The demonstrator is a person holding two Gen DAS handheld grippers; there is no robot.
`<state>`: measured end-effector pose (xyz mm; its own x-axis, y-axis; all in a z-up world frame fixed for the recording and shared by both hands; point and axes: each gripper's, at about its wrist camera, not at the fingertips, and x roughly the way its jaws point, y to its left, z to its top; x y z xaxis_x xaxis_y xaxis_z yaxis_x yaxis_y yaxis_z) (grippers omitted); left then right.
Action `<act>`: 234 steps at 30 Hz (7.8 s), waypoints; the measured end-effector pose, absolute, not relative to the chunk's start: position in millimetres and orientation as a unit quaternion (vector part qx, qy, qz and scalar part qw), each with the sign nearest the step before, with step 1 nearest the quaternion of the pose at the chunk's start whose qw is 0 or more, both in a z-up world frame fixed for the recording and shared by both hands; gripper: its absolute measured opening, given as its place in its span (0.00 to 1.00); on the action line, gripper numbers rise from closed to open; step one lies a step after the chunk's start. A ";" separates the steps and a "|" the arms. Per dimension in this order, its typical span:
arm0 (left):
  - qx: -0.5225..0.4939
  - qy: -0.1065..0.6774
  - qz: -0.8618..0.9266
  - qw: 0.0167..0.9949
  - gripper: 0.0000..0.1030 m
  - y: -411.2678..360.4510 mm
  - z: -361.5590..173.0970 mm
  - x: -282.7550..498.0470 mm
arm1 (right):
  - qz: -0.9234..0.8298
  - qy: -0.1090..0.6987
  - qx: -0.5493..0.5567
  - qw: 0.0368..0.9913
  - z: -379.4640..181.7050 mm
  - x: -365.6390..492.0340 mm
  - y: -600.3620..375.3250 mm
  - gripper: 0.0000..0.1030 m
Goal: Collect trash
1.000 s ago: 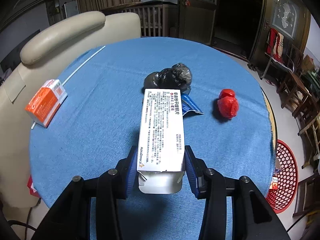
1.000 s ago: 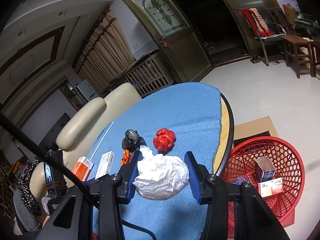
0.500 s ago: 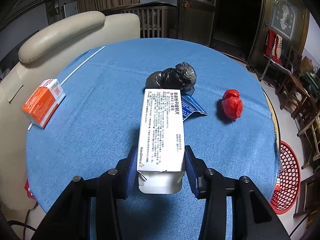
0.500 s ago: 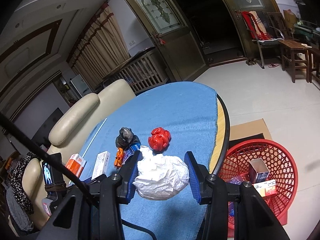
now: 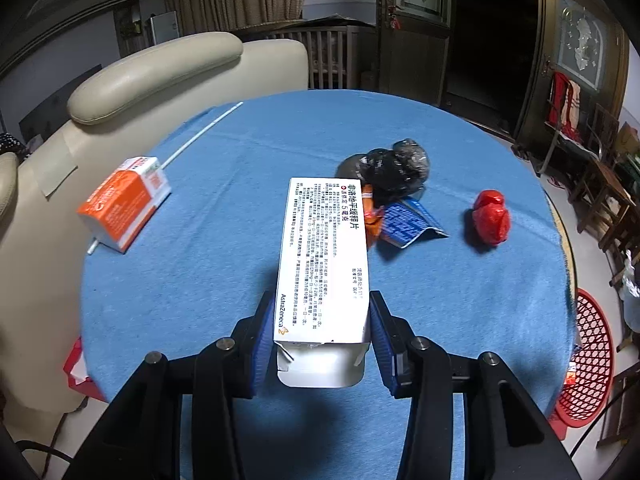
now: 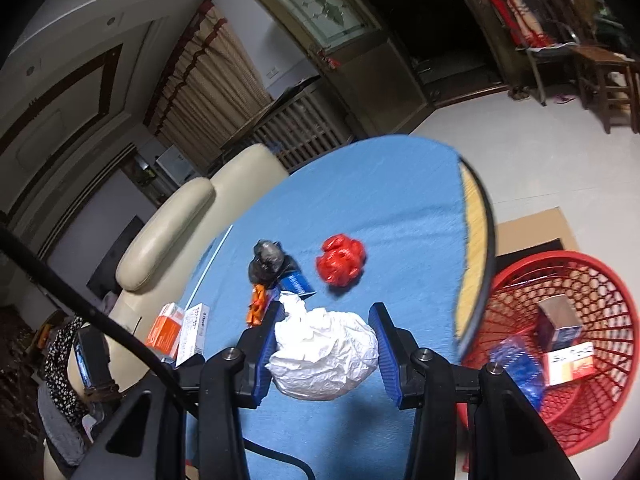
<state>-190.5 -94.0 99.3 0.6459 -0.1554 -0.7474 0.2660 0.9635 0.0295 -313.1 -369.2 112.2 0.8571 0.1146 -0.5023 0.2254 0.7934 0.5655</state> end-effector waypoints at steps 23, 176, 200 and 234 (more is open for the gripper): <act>0.118 0.441 -0.099 0.884 0.45 -100.7 71.6 -166.4 | 0.019 0.323 0.345 0.881 70.5 -255.1 -346.4 0.45; 0.018 0.496 -0.137 0.857 0.27 -22.0 44.8 -86.9 | 0.062 0.447 0.126 0.883 64.8 -90.3 -252.6 0.67; 0.096 0.467 -0.164 0.863 0.27 -99.0 75.5 -138.7 | 0.077 0.335 0.268 0.900 104.9 -211.4 -311.9 0.67; 0.148 0.451 -0.228 0.850 0.27 -155.8 79.3 -168.6 | -0.097 0.305 0.348 0.881 71.8 -330.6 -440.3 0.67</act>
<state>-168.6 -155.8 79.3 0.4886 -0.2545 -0.8346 0.5216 0.8519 0.0456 -330.6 -440.3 71.8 0.7950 0.0417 -0.6052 0.3832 0.7389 0.5543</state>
